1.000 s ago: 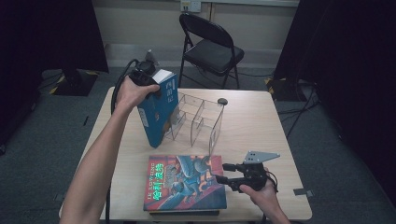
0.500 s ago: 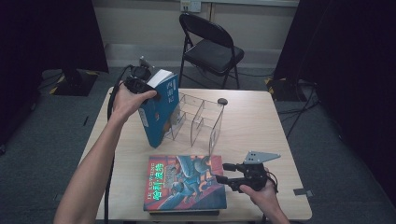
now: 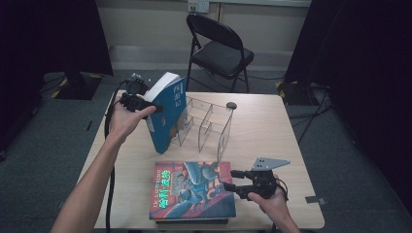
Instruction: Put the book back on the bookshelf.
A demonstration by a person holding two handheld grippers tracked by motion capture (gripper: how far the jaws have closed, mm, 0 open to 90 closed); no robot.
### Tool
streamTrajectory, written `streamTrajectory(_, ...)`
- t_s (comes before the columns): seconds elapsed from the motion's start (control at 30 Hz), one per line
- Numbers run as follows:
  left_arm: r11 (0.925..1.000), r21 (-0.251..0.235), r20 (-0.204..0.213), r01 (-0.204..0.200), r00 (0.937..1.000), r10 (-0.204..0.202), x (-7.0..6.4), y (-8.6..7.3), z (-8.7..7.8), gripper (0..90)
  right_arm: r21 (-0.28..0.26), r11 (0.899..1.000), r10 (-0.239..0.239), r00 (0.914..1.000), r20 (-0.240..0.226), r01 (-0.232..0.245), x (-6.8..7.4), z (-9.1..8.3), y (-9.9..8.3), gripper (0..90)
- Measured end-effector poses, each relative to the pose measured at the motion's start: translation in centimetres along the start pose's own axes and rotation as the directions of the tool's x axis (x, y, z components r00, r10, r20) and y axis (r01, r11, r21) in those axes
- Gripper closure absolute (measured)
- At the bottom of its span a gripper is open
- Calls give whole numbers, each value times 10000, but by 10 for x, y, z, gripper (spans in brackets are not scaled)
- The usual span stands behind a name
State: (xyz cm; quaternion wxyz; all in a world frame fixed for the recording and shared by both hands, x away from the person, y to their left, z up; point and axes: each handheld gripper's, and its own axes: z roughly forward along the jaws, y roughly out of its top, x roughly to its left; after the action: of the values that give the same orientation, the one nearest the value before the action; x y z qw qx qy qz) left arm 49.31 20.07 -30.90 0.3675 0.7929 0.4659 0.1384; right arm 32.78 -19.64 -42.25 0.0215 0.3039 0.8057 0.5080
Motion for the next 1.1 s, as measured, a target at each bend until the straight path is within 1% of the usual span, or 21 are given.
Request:
streamTrajectory(0.07,9996,-263,71,106,9999,-104,1,-7,-1,446,4,10000,12,10000,9,-12,0,0,0,400)
streamTrajectory(0.17,9969,-778,142,130,9998,-119,1,-18,-3,444,2,10000,3,10000,12,-3,0,-1,-1,400)
streamTrajectory(0.2,9946,-988,235,314,9993,-292,1,-22,-3,436,2,10000,16,10000,4,-16,-1,-1,-1,398)
streamTrajectory(0.27,9926,-1184,275,252,9994,-221,0,-31,-3,433,20,10000,39,10000,16,-39,-1,-1,-2,398)
streamTrajectory(0.33,9916,-1281,377,158,9992,-111,2,-39,-1,430,-2,10000,40,10000,33,-40,-2,-2,-2,398)
streamTrajectory(0.4,9903,-1383,438,121,9990,-61,2,-45,1,442,-37,10000,37,10000,58,-37,-2,-3,-1,399)
streamTrajectory(0.47,9878,-1556,426,-18,9991,85,3,-50,1,453,-53,10000,57,10000,65,-57,-2,-3,-1,398)
streamTrajectory(0.5,9871,-1598,423,-81,9990,151,3,-52,1,464,-52,10000,59,10000,58,-58,-1,-3,-1,398)
streamTrajectory(0.63,9848,-1735,590,-65,9981,170,5,-56,1,480,-29,10000,39,10000,24,-39,-2,-2,0,396)
streamTrajectory(0.7,9852,-1709,564,-114,9982,213,4,-58,2,477,-3,10000,43,10000,-3,-43,-2,-1,-1,395)
streamTrajectory(0.73,9833,-1813,519,-141,9984,238,4,-59,2,478,0,10000,35,10000,-11,-35,-1,-1,-1,394)
streamTrajectory(0.8,9806,-1956,571,-118,9981,234,4,-61,3,484,-16,10000,28,10000,-43,-28,-1,-2,-1,394)
streamTrajectory(0.9,9799,-1992,686,-56,9975,196,4,-65,5,506,-54,10000,42,10000,-24,-42,-2,-2,0,394)
streamTrajectory(0.97,9801,-1982,643,-101,9977,233,2,-68,6,500,-63,10000,39,10000,8,-39,-2,-3,0,394)
streamTrajectory(1.03,9804,-1954,604,-236,9975,361,0,-70,5,499,-67,10000,32,10000,14,-32,-2,-4,0,394)
streamTrajectory(1.07,9802,-1971,654,-162,9974,296,-1,-71,5,496,-77,10000,17,10000,19,-16,-2,-4,0,394)
streamTrajectory(1.1,9812,-1920,694,-172,9971,311,-1,-71,4,497,-90,10000,30,10000,32,-29,-3,-4,0,394)
